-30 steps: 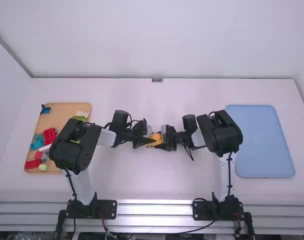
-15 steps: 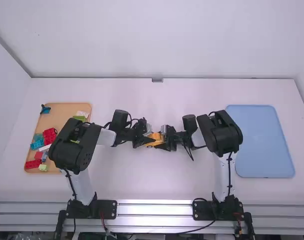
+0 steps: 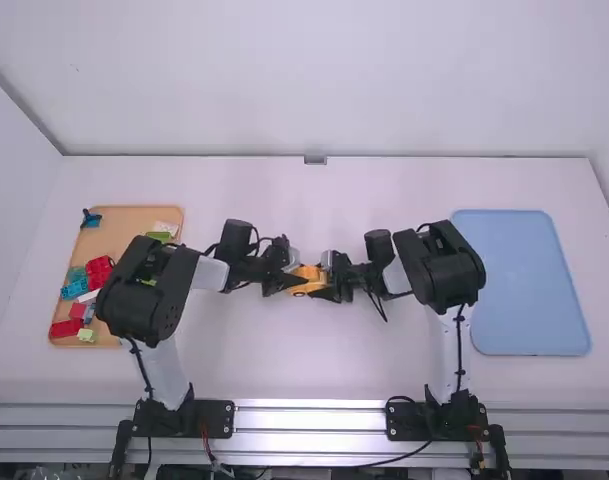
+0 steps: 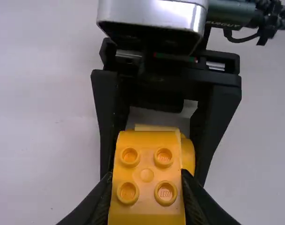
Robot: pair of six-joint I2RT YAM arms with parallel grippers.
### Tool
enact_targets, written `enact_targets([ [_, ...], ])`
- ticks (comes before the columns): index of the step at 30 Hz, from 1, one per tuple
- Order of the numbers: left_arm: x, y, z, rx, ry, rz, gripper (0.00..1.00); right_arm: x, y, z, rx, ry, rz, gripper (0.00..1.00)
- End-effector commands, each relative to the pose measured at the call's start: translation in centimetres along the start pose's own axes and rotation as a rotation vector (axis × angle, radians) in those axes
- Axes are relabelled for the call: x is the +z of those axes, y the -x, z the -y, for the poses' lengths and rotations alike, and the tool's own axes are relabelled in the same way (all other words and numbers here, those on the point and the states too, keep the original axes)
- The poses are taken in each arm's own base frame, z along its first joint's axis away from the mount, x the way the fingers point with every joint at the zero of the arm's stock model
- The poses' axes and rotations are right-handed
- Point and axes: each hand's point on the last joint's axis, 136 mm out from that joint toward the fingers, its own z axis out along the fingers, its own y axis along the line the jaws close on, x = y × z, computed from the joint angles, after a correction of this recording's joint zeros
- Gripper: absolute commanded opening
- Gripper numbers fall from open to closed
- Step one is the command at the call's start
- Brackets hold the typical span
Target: Assemble lego blocks to make yellow taxi
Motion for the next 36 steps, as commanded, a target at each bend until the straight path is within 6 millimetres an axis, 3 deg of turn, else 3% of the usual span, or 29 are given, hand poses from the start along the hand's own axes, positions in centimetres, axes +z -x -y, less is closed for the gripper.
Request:
enact_targets([
  [1, -0.2, -1.1, 1.0, 0.022, -0.026, 0.002, 0.02, 0.1, -0.5, 0.2, 0.003, 0.000, -0.004, 0.55],
  [11, -0.2, -2.0, 1.7, 0.030, -0.015, -0.007, 0.02, 0.1, -0.4, 0.1, -0.006, 0.002, -0.003, 0.56],
  [18, 0.8, -1.4, 2.1, 0.082, -0.009, -0.007, 0.02, 0.1, -0.4, 0.1, -0.004, 0.003, -0.002, 0.56],
  [23, 1.4, -2.1, 1.6, 0.067, 0.033, -0.072, 0.02, 0.1, -0.5, 0.0, -0.001, 0.004, -0.003, 0.56],
  [36, 1.8, -2.8, 1.5, 0.013, 0.011, -0.159, 0.02, 1.7, 0.1, -1.4, -0.049, 0.056, -0.002, 0.56],
])
